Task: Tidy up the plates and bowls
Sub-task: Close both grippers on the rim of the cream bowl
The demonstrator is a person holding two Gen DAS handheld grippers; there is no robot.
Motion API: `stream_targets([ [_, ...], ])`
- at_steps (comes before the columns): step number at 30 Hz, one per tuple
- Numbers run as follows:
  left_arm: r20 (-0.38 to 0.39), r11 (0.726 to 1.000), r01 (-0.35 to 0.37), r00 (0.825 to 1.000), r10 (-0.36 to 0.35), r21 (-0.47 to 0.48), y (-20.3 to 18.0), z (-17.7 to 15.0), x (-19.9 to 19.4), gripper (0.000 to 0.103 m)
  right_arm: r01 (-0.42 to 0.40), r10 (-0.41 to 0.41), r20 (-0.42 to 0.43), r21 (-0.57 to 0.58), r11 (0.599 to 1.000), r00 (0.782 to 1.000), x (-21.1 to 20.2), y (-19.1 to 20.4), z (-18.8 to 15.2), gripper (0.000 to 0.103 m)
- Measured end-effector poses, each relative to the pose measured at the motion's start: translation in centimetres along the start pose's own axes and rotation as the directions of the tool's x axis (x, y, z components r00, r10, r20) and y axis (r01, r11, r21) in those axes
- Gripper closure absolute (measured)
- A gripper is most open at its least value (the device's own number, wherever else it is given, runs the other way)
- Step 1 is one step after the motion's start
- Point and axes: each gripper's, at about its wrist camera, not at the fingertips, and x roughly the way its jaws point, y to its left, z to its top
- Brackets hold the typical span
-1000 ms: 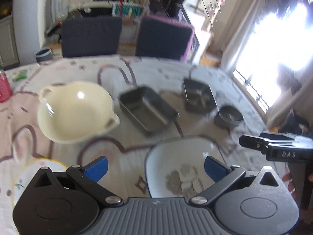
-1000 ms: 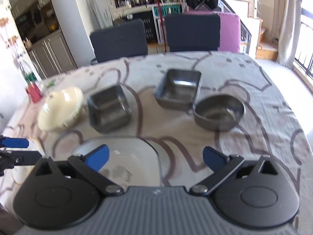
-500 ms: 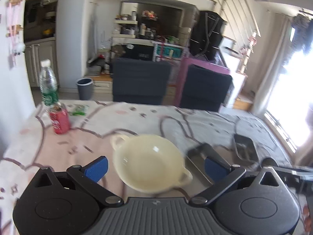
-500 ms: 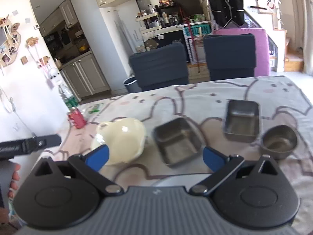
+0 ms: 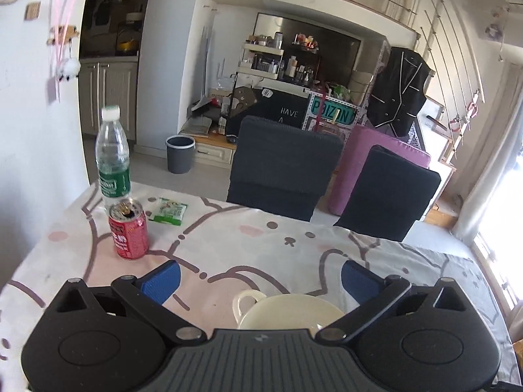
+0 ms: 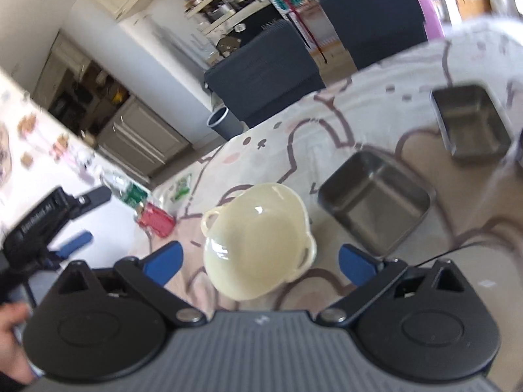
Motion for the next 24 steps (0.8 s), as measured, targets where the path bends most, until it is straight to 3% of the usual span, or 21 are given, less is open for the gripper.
stream_targets([
  [2,-0.013,1.000,0.009,1.000,-0.009,-0.014,0.8,-0.3,1.7,0.002,0.000,0.001,-0.016,0.068,0.998,1.000,1.6,-1.2,-0.4,0.021],
  [4,-0.052,1.000,-0.004,0.999,0.004,-0.007,1.2,-0.4,3.5,0.010,0.042,-0.032,-0.074,0.135,0.990,0.997,3.6,-2.3,-0.9,0.039],
  [5,-0.075,1.000,-0.002,0.997,0.002,0.003,1.4,-0.3,4.5,0.019,0.051,-0.036,-0.095,0.158,0.986,0.995,4.4,-2.8,-1.1,0.046],
  [8,-0.122,1.000,0.022,0.992,-0.022,-0.005,2.1,-0.7,7.1,0.035,0.079,-0.064,-0.107,0.140,0.987,0.992,5.9,-3.0,-1.4,0.051],
  [9,-0.148,1.000,0.020,0.989,-0.020,-0.001,2.3,-1.0,8.2,0.045,0.084,-0.071,-0.108,0.124,0.989,0.992,6.2,-2.9,-1.6,0.053],
  [14,-0.222,0.999,-0.026,0.974,0.034,0.041,3.1,-2.5,11.8,0.077,0.113,-0.099,-0.135,0.100,0.989,0.986,8.2,-2.9,-1.7,0.064],
  [20,-0.246,0.999,0.008,0.969,0.003,0.043,3.0,-2.8,13.4,0.079,0.125,-0.111,-0.146,0.093,0.988,0.983,10.2,-3.7,-1.3,0.071],
  [24,-0.258,0.995,-0.025,0.965,0.049,0.096,2.2,-3.3,14.3,0.079,0.142,-0.132,-0.138,0.068,0.988,0.982,10.3,-3.4,-1.2,0.075],
])
